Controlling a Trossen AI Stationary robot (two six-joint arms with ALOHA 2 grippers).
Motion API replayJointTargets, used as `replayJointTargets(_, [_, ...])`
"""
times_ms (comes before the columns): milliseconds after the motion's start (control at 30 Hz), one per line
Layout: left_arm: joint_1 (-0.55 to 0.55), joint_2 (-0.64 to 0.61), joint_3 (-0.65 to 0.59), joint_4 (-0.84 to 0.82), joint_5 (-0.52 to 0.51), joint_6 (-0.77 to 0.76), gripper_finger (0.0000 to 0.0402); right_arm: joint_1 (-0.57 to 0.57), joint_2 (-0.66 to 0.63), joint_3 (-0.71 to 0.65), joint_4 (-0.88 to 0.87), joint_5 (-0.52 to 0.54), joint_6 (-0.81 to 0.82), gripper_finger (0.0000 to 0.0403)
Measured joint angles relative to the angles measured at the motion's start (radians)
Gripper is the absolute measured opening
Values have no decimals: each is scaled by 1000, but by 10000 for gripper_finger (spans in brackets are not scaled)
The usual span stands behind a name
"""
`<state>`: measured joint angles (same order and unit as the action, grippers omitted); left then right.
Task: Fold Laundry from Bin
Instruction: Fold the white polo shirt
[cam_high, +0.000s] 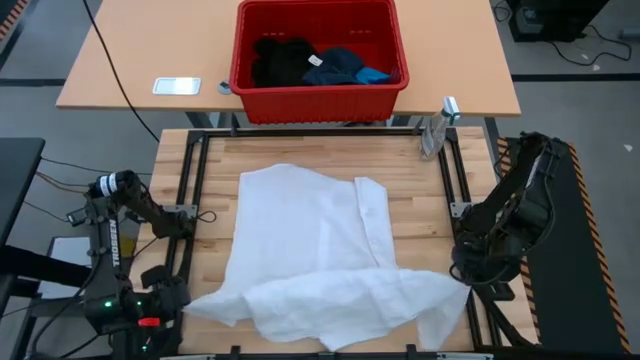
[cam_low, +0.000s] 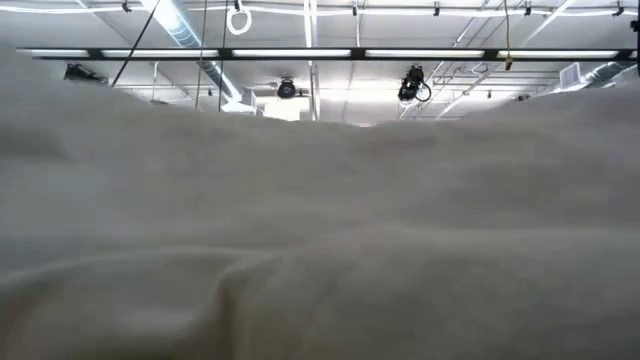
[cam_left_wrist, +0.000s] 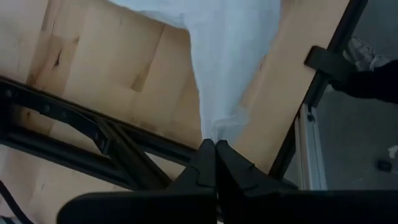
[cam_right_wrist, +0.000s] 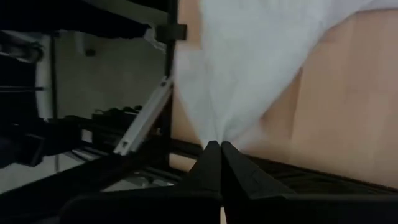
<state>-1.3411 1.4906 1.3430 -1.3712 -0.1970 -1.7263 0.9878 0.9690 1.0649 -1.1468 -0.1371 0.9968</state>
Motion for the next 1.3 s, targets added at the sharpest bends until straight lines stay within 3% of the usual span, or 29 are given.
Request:
replayJointTargets(200, [2, 4, -8, 3, -3, 35, 0, 0, 33, 0, 42, -40, 7, 6])
replayJointTargets(300, [12, 4, -8, -3, -21, 27, 8, 0, 65, 0, 118, 18, -9, 15])
replayJointTargets(400, [30, 4, -8, -3, -27, 49, 45, -1, 100, 0, 168, 87, -14, 37])
replayJointTargets(467, [39, 4, -8, -3, -27, 61, 83, -4, 125, 0, 200, 80, -23, 60])
replayJointTargets(567, [55, 2, 13, -15, -26, 81, 148, -22, 147, -1, 239, -45, -24, 99])
replayJointTargets(700, [95, -5, 71, -42, -33, 153, 219, -74, 141, -1, 229, -305, 18, 134])
replayJointTargets(767, [127, -5, 98, -48, -105, 188, 234, -95, 127, -1, 219, -316, 24, 137])
replayJointTargets(867, [212, -6, 105, -17, -237, 269, 236, -135, 118, 0, 218, -187, -27, 134])
replayJointTargets(1033, [434, -4, 2, 178, -233, 496, 214, -253, 124, -30, 225, 125, -141, 132])
replayJointTargets(1167, [600, -4, -77, 275, -247, 671, 191, -430, 125, -144, 327, 187, -217, 132])
replayJointTargets(1300, [726, -5, -147, 332, -248, 830, 171, -600, 126, -269, 574, 192, -337, 132])
